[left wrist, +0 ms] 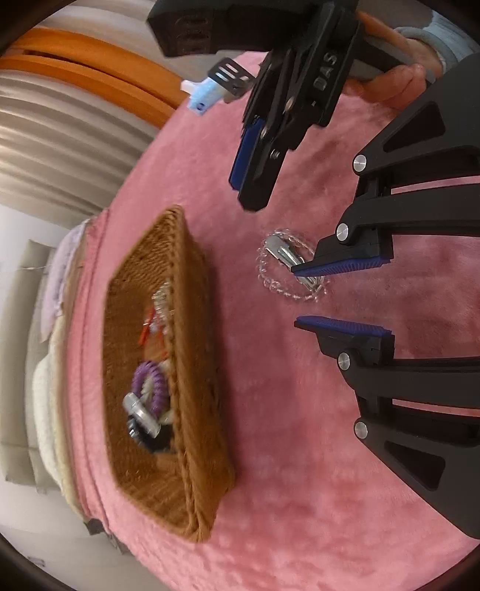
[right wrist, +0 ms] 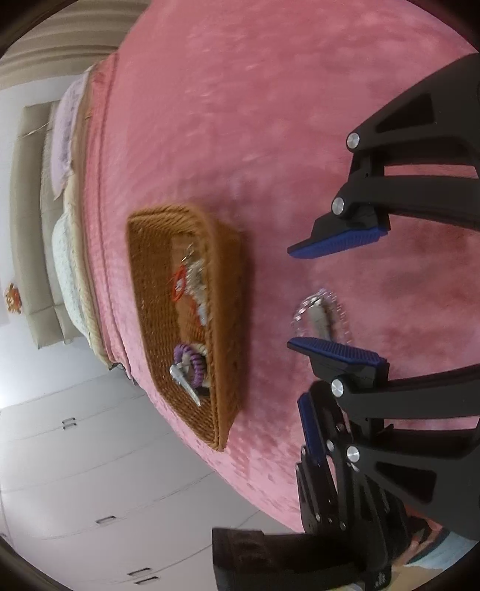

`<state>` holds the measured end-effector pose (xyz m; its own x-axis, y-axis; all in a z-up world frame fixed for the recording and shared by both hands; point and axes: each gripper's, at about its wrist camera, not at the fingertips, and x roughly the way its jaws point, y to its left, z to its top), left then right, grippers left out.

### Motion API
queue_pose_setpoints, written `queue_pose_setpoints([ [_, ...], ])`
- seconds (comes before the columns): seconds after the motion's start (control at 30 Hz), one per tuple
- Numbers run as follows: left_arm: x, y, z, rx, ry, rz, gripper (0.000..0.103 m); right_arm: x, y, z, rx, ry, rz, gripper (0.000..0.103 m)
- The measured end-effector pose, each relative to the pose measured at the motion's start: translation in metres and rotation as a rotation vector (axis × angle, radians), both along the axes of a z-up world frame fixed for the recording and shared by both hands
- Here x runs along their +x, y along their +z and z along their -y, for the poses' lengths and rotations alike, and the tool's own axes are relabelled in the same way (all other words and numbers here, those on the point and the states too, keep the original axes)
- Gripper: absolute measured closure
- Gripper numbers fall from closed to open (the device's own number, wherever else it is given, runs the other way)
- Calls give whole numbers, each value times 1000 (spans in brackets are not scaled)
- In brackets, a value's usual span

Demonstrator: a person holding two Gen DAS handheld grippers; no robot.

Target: Organize jewelry

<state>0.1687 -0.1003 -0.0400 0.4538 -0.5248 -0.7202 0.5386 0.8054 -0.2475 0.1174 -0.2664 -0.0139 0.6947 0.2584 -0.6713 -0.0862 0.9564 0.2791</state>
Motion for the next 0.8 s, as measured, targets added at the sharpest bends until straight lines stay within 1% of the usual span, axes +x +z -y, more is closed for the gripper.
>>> queue_pose_setpoints([
  [0.07, 8, -3, 5, 6, -1, -26, 82, -3, -4, 6, 38, -1, -7, 63],
  [0.17, 18, -8, 17, 50, 1, -50, 82, -5, -8, 9, 67, 21, -24, 63],
  [0.27, 25, -9, 30, 104, 3, -31, 82, -7, -11, 11, 101, 33, -36, 63],
  [0.33, 28, -9, 36, 126, 4, -24, 83, -9, -12, 15, 120, 30, -38, 63],
  [0.43, 29, -10, 47, 175, 17, 11, 97, -9, -11, 16, 128, 27, -34, 63],
  [0.47, 28, -9, 49, 179, 17, 22, 97, -10, -10, 16, 131, 27, -31, 63],
  [0.53, 26, -6, 49, 162, 19, 39, 97, -10, -9, 17, 134, 28, -27, 63],
  [0.63, 21, 2, 41, 110, 26, 62, 97, -10, -9, 17, 135, 26, -28, 63],
  [0.8, 3, 27, 13, -56, 25, 75, 97, -10, -10, 19, 144, 26, -33, 63],
])
